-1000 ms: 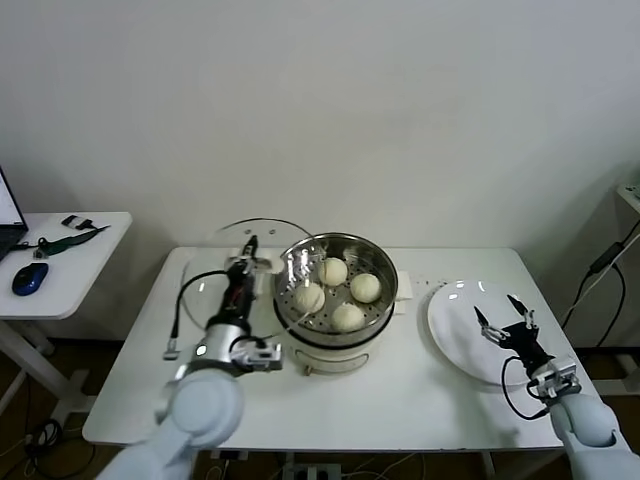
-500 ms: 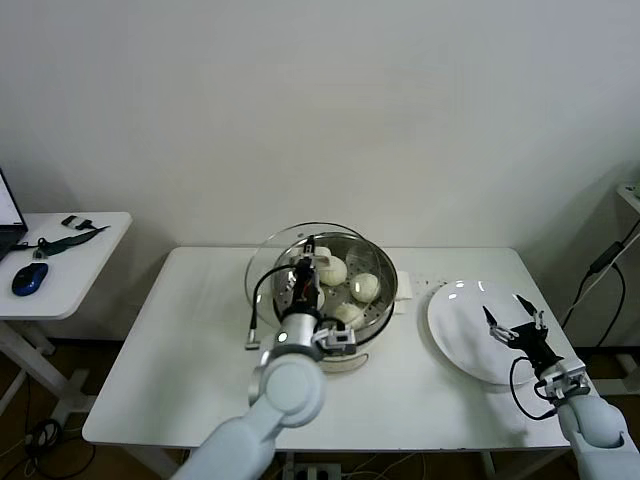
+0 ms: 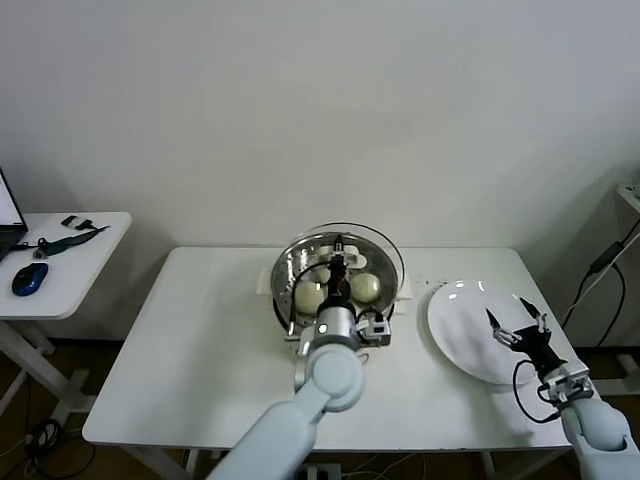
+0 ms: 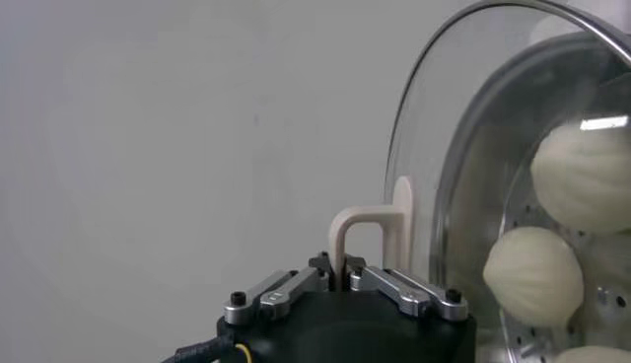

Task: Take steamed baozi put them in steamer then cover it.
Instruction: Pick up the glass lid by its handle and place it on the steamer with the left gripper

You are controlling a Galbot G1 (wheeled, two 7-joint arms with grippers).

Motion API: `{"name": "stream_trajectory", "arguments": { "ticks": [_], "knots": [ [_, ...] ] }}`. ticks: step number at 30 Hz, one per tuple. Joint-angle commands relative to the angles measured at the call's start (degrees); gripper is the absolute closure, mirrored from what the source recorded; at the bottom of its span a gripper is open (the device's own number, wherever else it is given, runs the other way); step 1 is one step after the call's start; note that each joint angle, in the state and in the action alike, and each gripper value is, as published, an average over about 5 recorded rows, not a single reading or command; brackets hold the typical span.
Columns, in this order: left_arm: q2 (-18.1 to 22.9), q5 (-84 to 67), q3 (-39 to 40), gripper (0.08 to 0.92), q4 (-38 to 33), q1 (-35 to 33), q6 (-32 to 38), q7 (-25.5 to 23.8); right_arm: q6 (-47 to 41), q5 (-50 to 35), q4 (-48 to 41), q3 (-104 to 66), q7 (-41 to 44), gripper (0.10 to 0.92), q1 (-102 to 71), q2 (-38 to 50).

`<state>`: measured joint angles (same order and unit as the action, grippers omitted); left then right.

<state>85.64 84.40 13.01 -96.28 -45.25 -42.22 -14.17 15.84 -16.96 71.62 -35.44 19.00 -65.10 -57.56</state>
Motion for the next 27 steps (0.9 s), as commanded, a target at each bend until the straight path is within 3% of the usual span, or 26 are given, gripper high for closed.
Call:
{"name": "stream_trajectory", "arguments": {
  "ticks": [1, 27],
  "knots": [
    [2.4, 1.2, 0.3, 0.850, 5.3, 0.9, -2.8, 1.6, 0.1, 0.1, -0.3, -0.2, 0.1, 0.203, 0.1, 0.1],
    [1.8, 1.4, -0.8, 0.850, 7.0, 0.7, -2.8, 0.2, 0.3, 1.2, -0.4, -0.1, 0.4, 0.203, 0.4, -0.1]
  ]
}}
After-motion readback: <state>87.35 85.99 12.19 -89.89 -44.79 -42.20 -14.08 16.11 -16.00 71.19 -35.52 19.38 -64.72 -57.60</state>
